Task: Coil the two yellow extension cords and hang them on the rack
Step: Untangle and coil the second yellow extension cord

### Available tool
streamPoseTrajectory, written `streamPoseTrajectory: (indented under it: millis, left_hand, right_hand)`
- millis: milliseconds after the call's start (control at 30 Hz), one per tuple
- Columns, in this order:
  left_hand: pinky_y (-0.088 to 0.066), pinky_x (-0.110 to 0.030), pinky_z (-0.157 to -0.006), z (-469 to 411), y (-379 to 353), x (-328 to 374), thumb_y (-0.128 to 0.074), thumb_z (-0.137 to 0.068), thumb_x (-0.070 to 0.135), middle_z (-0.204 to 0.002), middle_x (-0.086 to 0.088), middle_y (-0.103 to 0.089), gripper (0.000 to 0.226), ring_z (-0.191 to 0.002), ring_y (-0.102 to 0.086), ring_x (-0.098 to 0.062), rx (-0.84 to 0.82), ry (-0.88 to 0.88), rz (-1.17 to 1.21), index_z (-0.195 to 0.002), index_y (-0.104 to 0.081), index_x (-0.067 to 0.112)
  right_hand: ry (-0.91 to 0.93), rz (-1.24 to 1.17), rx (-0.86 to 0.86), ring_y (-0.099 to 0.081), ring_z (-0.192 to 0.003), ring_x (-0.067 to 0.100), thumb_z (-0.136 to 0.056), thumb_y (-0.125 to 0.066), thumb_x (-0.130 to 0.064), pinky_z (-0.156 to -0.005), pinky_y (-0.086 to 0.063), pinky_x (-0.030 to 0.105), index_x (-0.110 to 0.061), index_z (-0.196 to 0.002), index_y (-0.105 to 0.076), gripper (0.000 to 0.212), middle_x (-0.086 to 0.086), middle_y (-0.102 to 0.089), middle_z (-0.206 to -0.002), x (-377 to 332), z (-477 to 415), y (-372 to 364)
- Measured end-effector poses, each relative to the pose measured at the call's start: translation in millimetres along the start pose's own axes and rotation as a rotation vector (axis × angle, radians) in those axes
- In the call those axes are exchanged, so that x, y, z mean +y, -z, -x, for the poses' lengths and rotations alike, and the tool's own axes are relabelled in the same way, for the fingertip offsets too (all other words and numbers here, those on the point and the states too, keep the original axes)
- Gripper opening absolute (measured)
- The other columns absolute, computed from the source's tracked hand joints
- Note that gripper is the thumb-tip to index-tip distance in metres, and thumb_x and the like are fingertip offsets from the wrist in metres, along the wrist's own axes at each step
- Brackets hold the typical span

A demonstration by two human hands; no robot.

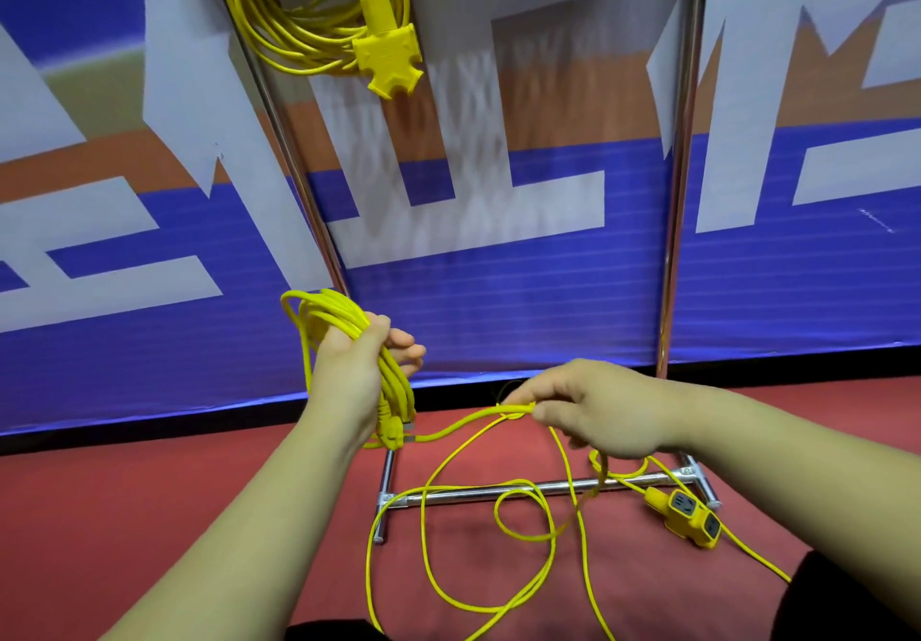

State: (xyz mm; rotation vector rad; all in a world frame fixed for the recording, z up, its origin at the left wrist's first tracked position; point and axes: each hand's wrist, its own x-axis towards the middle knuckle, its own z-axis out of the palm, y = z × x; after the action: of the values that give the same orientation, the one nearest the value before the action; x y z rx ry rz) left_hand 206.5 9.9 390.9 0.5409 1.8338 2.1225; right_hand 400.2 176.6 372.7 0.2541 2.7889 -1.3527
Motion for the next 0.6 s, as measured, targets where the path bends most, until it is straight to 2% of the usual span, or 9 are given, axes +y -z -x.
streamPoseTrajectory:
  millis: [33,100,167,233,300,400,467,533,600]
  left_hand:
    - [-0.061,-0.04,-0.063,3,-3,-1,-0.047,-0.104,0.013,-0.072,-0.01,-0.064,0.013,-0.066,-0.071,-0.027,-0.031,0.015,-0.03,-0.093,-0.051,0.01]
    - [-0.06,-0.04,-0.064,9,-9,-4,-0.047,-0.104,0.013,-0.074,-0.011,-0.066,0.011,-0.07,-0.073,-0.029,-0.09,0.068,-0.06,-0.095,-0.051,0.01]
    - [-0.06,-0.041,-0.066,15,-17,-7,-0.047,-0.104,0.013,-0.075,-0.012,-0.067,0.009,-0.072,-0.073,-0.033,-0.167,0.132,-0.065,-0.099,-0.051,0.007]
    - [-0.06,-0.043,-0.066,24,-25,-10,-0.047,-0.104,0.014,-0.075,-0.013,-0.069,0.011,-0.071,-0.072,-0.034,-0.261,0.194,-0.053,-0.105,-0.049,0.003]
    - [-0.059,-0.041,-0.063,32,-32,-11,-0.047,-0.104,0.016,-0.078,-0.015,-0.07,0.014,-0.07,-0.072,-0.035,-0.359,0.255,-0.037,-0.111,-0.049,0.003]
    - [-0.057,-0.037,-0.061,40,-41,-8,-0.049,-0.103,0.022,-0.083,-0.017,-0.071,0.026,-0.063,-0.07,-0.03,-0.48,0.359,0.0,-0.121,-0.051,0.002]
    - [-0.055,-0.037,-0.058,45,-46,-4,-0.053,-0.099,0.022,-0.083,-0.018,-0.071,0.028,-0.054,-0.066,-0.026,-0.53,0.433,0.067,-0.118,-0.052,0.001]
    - [-0.053,-0.036,-0.054,48,-50,0,-0.058,-0.091,0.025,-0.076,-0.017,-0.067,0.032,-0.047,-0.059,-0.023,-0.571,0.488,0.136,-0.114,-0.053,0.003]
    - [-0.05,-0.032,-0.051,50,-52,4,-0.061,-0.088,0.03,-0.068,-0.014,-0.059,0.037,-0.044,-0.051,-0.02,-0.634,0.534,0.164,-0.115,-0.053,0.006]
  right_hand:
    - [0.073,0.091,0.054,-0.058,-0.077,-0.01,-0.103,-0.049,-0.019,-0.074,-0.044,0.01,-0.034,-0.121,-0.068,0.03,-0.026,-0.067,-0.088,-9,1,2]
    - [0.21,0.203,0.186,-0.058,-0.091,-0.006,-0.102,-0.053,-0.022,-0.08,-0.04,0.011,-0.032,-0.124,-0.068,0.029,-0.022,-0.064,-0.096,-20,0,4]
    - [0.297,0.156,0.302,-0.061,-0.094,0.002,-0.1,-0.057,-0.022,-0.081,-0.042,0.014,-0.03,-0.118,-0.071,0.024,-0.015,-0.066,-0.097,-25,0,4]
    - [0.333,0.069,0.376,-0.064,-0.093,0.002,-0.098,-0.06,-0.02,-0.079,-0.046,0.016,-0.029,-0.112,-0.073,0.021,-0.016,-0.07,-0.095,-27,-2,6]
    - [0.347,0.003,0.423,-0.064,-0.085,0.005,-0.096,-0.063,-0.019,-0.075,-0.048,0.018,-0.03,-0.109,-0.072,0.019,-0.013,-0.071,-0.091,-27,-4,10]
    - [0.375,-0.103,0.494,-0.066,-0.077,0.019,-0.093,-0.068,-0.017,-0.073,-0.053,0.033,-0.03,-0.105,-0.07,0.018,-0.001,-0.071,-0.085,-25,-6,18]
    - [0.345,-0.233,0.512,-0.067,-0.07,0.02,-0.091,-0.07,-0.013,-0.067,-0.052,0.031,-0.023,-0.103,-0.07,0.016,0.008,-0.074,-0.082,-22,-7,27]
    - [0.274,-0.317,0.497,-0.053,-0.052,0.015,-0.089,-0.073,-0.013,-0.055,-0.044,0.027,-0.019,-0.101,-0.067,0.014,0.009,-0.074,-0.076,-15,-6,37]
    - [0.192,-0.357,0.448,-0.041,-0.047,0.012,-0.087,-0.075,-0.016,-0.05,-0.036,0.025,-0.014,-0.096,-0.065,0.014,0.006,-0.073,-0.07,-6,-5,46]
